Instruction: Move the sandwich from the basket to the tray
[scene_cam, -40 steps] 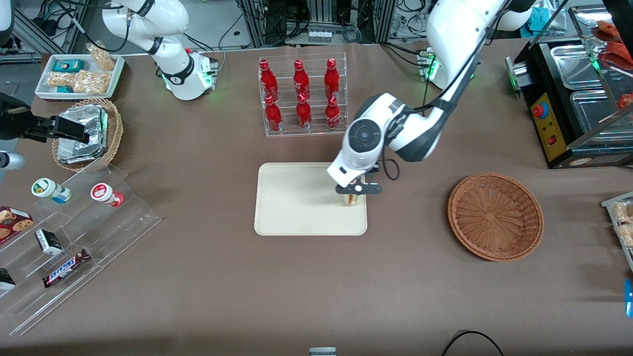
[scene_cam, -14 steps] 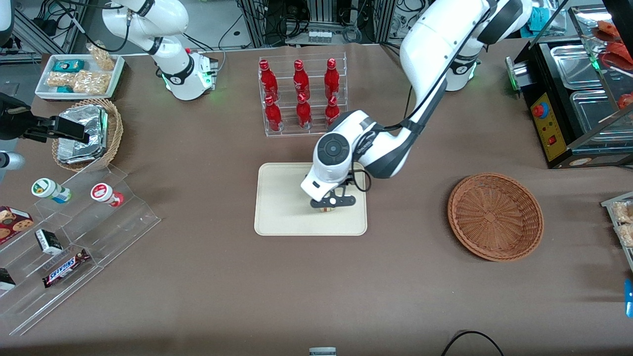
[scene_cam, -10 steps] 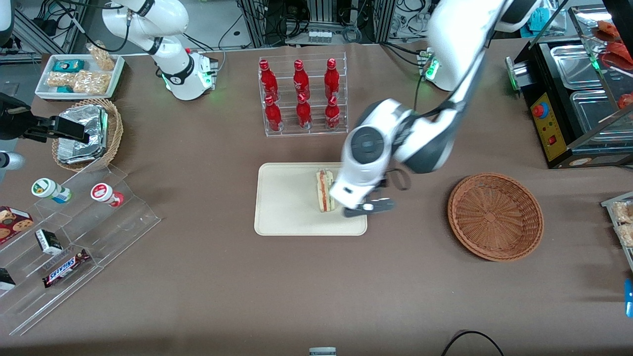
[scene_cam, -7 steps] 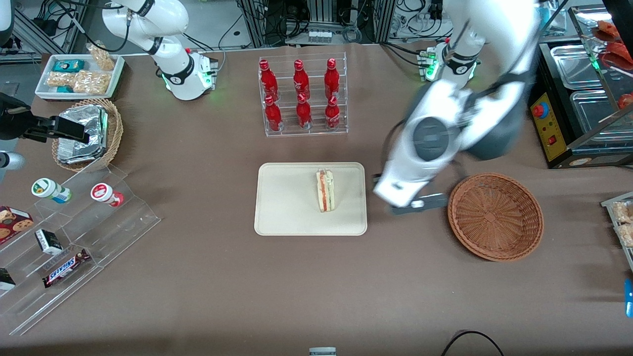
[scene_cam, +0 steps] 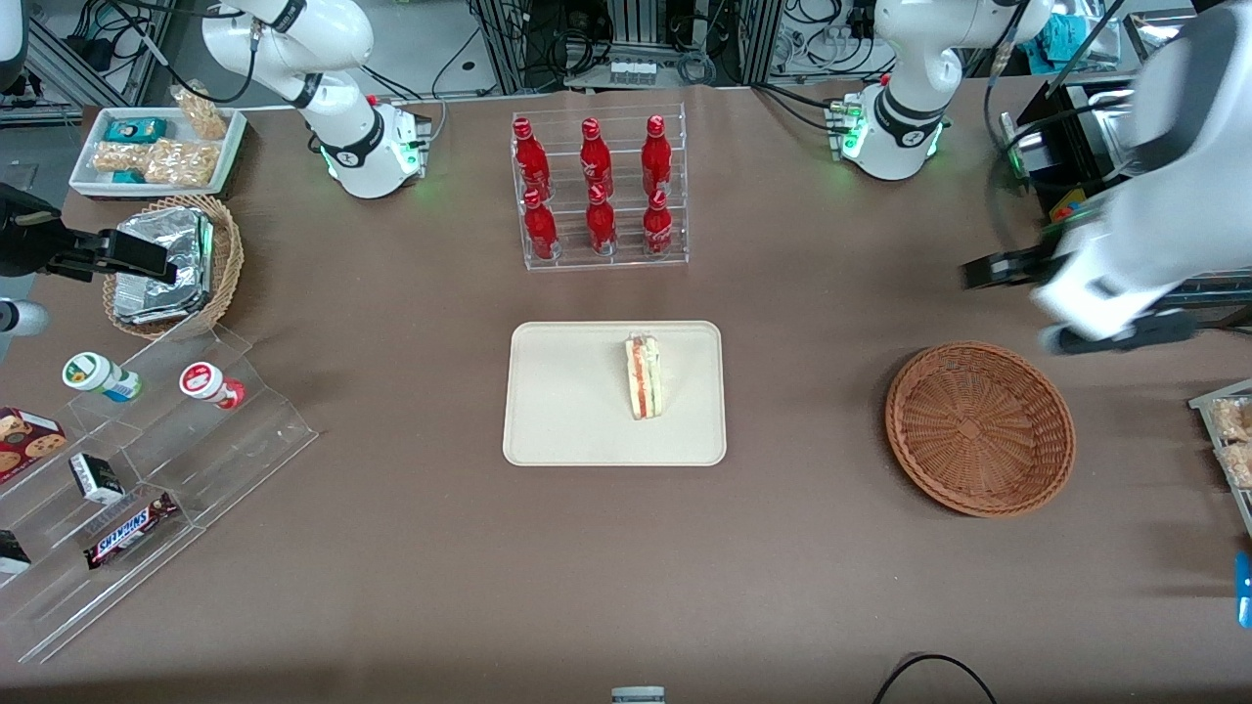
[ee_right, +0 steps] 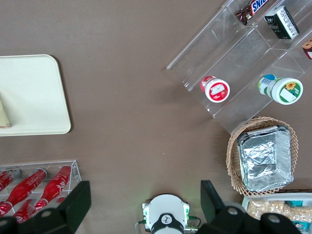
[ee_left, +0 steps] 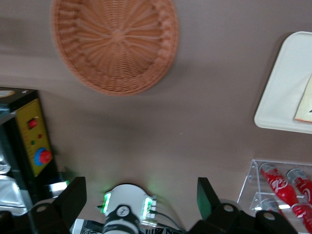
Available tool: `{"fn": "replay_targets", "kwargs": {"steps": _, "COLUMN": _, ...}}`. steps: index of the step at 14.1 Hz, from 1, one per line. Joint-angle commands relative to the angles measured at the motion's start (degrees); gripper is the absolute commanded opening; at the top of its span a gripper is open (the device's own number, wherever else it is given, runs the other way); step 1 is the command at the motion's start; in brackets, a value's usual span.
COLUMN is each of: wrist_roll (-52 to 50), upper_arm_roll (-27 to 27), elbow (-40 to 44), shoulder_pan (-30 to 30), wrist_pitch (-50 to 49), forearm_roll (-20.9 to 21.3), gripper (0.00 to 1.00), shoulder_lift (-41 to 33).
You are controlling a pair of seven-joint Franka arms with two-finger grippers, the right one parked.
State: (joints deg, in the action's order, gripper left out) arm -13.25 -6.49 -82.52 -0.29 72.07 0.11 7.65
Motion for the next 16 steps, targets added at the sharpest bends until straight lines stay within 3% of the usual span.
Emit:
{"fn": "replay_targets", "kwargs": {"steps": 1, "wrist_roll": 1.03, "upper_arm_roll": -0.54, "elbow": 1.99, "shoulder_pan": 1.17, "wrist_pitch": -4.55, "forearm_roll": -0.1, "gripper": 1.0, "shoulder_lift": -1.14}}
{"fn": "replay_targets", "kwargs": {"steps": 9, "wrist_roll": -3.45, "upper_arm_roll": -0.8, "elbow": 6.75, "shoulder_pan": 0.73, "wrist_pitch": -5.18, "forearm_roll": -0.55, "gripper": 1.0, "shoulder_lift": -0.97}}
{"fn": "replay_targets", "kwargs": {"steps": 16, "wrist_roll": -3.02, "upper_arm_roll": -0.8, "elbow": -2.21, "shoulder_pan": 0.73, "wrist_pitch": 2.37, "forearm_roll": 2.0, "gripper": 1.0, "shoulder_lift": -5.27}}
